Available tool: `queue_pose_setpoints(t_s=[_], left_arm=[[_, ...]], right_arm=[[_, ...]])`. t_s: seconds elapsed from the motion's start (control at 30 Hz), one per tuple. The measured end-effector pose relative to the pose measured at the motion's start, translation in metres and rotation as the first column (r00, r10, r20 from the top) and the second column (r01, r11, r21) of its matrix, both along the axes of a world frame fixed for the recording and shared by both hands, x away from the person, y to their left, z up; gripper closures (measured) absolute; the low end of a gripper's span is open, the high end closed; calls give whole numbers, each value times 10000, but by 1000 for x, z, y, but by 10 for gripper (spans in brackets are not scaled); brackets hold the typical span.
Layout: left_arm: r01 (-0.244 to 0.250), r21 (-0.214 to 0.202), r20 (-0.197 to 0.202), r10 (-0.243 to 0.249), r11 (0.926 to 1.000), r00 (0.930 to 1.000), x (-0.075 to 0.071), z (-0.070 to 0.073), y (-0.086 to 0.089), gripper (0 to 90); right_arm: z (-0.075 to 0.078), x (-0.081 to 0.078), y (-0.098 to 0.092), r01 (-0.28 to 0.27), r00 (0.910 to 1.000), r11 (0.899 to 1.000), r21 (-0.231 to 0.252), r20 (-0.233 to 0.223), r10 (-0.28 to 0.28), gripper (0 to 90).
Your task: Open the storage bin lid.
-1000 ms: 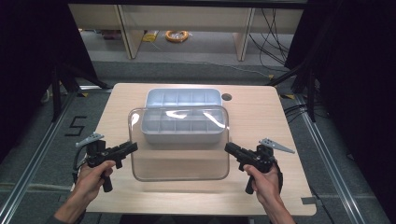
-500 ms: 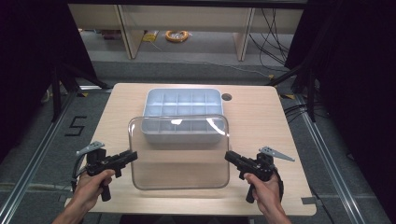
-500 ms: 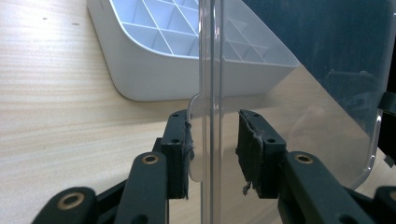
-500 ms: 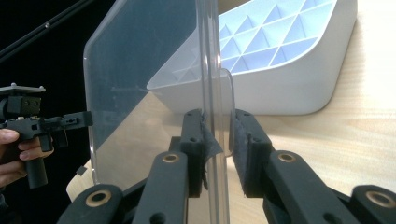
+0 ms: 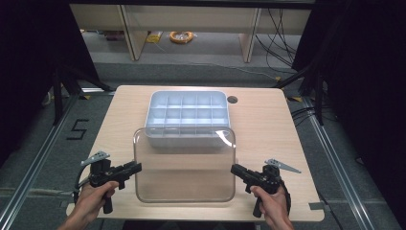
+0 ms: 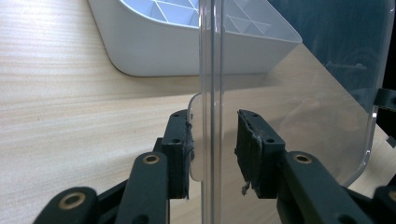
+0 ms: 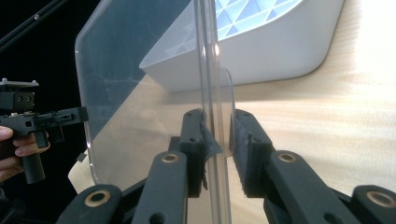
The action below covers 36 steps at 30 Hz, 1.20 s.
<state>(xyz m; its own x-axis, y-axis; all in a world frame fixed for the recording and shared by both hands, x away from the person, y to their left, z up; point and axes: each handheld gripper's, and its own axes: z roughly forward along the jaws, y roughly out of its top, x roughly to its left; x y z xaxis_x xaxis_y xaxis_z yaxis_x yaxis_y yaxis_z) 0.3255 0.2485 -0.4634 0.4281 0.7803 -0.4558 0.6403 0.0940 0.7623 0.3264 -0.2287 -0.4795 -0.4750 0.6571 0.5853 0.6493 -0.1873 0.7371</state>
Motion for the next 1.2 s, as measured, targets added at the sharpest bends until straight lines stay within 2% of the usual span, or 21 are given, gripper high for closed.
queue_pose_setpoints(t_s=[0.03, 0.07, 0.17, 0.23, 0.27, 0.33, 0.37, 0.5, 0.53, 0.57, 0.63, 0.67, 0.77, 0.83, 0.9, 1.03, 1.07, 1.1, 1.13, 1.17, 1.2], left_arm=[[0, 0, 0, 0, 10000, 10000, 0, 0, 0, 650], [46, -157, 53, -45, 9999, 10000, -1, -2, -1, 649], [89, -108, -48, -89, 9999, 9999, -3, -4, -1, 650], [236, -29, -221, -237, 9997, 9995, -3, -5, -1, 651], [168, -84, -142, -169, 9998, 9998, -4, -6, -1, 651], [315, -233, -224, -320, 9992, 9992, -4, -8, -1, 650], [303, -137, -327, -307, 9994, 9990, -4, -7, -1, 650], [381, -156, -415, -387, 9992, 9984, -3, -9, -2, 644], [419, -49, -497, -421, 9991, 9979, -3, -9, -2, 644], [488, -98, -507, -493, 9988, 9975, -3, -11, -2, 646], [359, -13, -504, -359, 9994, 9981, -3, -11, -3, 646], [386, -24, -553, -386, 9993, 9977, -3, -11, -3, 646], [431, -166, -583, -440, 9989, 9973, -2, -14, -3, 645], [481, -14, -701, -481, 9988, 9964, -1, -14, -3, 643], [519, -32, -783, -520, 9986, 9956, 0, -16, -3, 643], [477, 37, -903, -471, 9989, 9948, 3, -22, -4, 636], [508, -24, -958, -508, 9987, 9941, 4, -23, -4, 636], [566, -10, -973, -564, 9984, 9937, 5, -24, -4, 635], [527, -37, -1061, -528, 9986, 9930, 6, -26, -4, 630], [624, 33, -1121, -617, 9980, 9918, 7, -26, -4, 628], [623, 35, -1155, -614, 9981, 9914, 8, -27, -4, 626]], right_arm=[[1, -2, 1, 28, 9995, 9999, 163, -310, -23, 755], [-1, -2, 0, 31, 10000, 10000, -44, 20, -31, 755], [-3, -3, -2, -20, 10000, 10000, -90, 12, 20, 754], [-5, -4, -1, -37, 10000, 9999, -132, -70, 36, 752], [-5, -6, 0, 31, 9991, 10000, 15, -416, -30, 751], [-8, -6, -1, 45, 9994, 9998, -181, -356, -52, 747], [-10, -5, -2, 13, 9998, 9996, -291, -196, -19, 746], [-10, -6, -2, 6, 9998, 9990, -438, -216, -16, 742], [-10, -6, -2, 6, 9998, 9990, -438, -216, -16, 742], [-8, -8, 0, 84, 9987, 9995, -316, -491, -100, 741], [-9, -7, 0, 48, 9993, 9990, -434, -374, -64, 739], [-9, -8, 0, 87, 9987, 9991, -427, -495, -108, 736], [-11, -7, -1, 11, 9992, 9984, -573, -404, -34, 733], [-14, -6, -1, 2, 9992, 9977, -679, -394, -29, 728], [-16, -4, -1, 41, 9981, 9977, -677, -607, -82, 722], [-18, -4, -1, 25, 9973, 9972, -744, -727, -80, 715], [-19, -4, 0, -10, 9968, 9980, -625, -801, -40, 713], [-20, -3, -1, -25, 9971, 9970, -777, -764, -34, 711], [-21, -2, -1, -52, 9954, 9974, -724, -954, -18, 708], [-24, -1, -1, -17, 9967, 9969, -790, -812, -48, 705], [-24, -1, -1, -84, 9960, 9961, -883, -896, 5, 702]])
